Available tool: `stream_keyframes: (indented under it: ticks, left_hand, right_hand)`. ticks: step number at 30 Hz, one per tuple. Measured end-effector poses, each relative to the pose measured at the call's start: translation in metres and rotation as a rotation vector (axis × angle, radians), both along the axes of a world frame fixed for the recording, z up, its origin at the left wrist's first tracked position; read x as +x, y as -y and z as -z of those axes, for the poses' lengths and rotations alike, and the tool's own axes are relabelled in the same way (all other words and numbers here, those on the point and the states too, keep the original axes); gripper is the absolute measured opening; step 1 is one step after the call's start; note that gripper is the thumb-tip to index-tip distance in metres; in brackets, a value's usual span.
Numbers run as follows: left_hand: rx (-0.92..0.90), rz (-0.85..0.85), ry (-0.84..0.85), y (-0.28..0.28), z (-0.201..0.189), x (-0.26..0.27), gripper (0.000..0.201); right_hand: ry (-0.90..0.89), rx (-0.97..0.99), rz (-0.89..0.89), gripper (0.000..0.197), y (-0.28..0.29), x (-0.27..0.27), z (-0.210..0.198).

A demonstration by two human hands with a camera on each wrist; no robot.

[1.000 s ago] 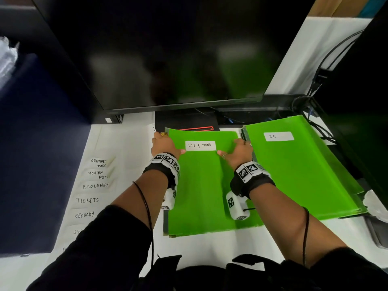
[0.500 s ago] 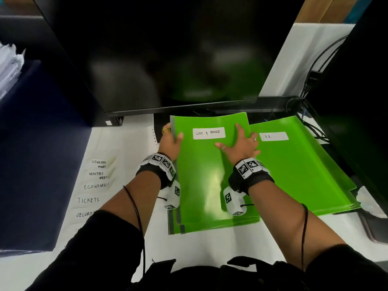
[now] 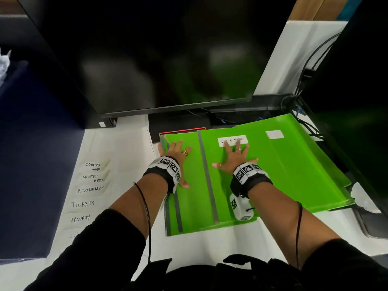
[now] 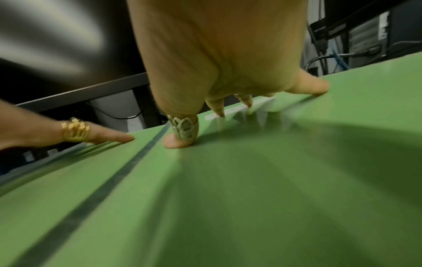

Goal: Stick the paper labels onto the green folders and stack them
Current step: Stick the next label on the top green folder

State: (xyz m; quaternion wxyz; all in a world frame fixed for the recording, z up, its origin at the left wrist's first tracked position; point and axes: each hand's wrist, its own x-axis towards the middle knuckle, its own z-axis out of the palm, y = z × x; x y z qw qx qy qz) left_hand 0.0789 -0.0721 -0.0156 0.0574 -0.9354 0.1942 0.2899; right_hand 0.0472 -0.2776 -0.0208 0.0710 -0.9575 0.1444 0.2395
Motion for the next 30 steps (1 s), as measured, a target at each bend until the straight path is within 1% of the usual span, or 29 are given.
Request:
stream_keyframes:
  ticks: [4, 7, 11, 15, 17, 20, 22, 23, 26, 28, 30]
  left_hand:
    - [0.018, 0.008, 0.005, -0.002, 0.001, -0.002, 0.141]
    - [0.01, -0.006, 0.004, -0.002, 0.001, -0.001, 0.142]
    - [0.003, -0.004, -0.011, -0.003, 0.001, -0.001, 0.141]
    - [-0.004, 0.002, -0.007, -0.005, -0.002, -0.003, 0.139]
    - [-0.022, -0.003, -0.007, -0.006, -0.003, -0.004, 0.137]
    - [-0.067, -0.005, -0.007, -0.009, -0.001, -0.005, 0.137]
    - [-0.127, -0.015, -0.007, -0.013, 0.002, -0.006, 0.136]
    - [-0.15, -0.031, 0.0, -0.015, 0.003, -0.009, 0.135]
    - [-0.164, -0.092, 0.057, -0.021, 0.006, -0.016, 0.131]
    - [-0.15, -0.089, 0.077, -0.022, 0.006, -0.019, 0.129]
    - [-0.134, -0.079, 0.075, -0.021, 0.004, -0.019, 0.129]
  right_hand:
    - [0.019, -0.029, 0.077, 0.086, 0.025, 0.001, -0.003]
    - [0.011, -0.024, 0.096, 0.076, 0.043, 0.002, -0.002]
    - [0.003, 0.008, 0.074, 0.074, 0.061, 0.004, 0.006]
    - [0.037, 0.011, 0.101, 0.067, 0.064, -0.002, 0.005]
    - [0.068, -0.016, 0.086, 0.064, 0.06, -0.006, 0.003]
    - [0.148, -0.065, 0.018, 0.071, 0.048, -0.006, 0.0]
    - [0.175, -0.056, -0.032, 0.062, 0.036, -0.004, -0.002]
    - [0.158, -0.041, -0.039, 0.058, 0.03, -0.004, -0.001]
    - [0.052, 0.033, 0.008, 0.059, 0.027, -0.005, 0.002]
    - [0.047, 0.05, 0.01, 0.063, 0.037, -0.009, 0.007]
    - [0.07, 0.044, 0.009, 0.062, 0.05, -0.015, 0.01]
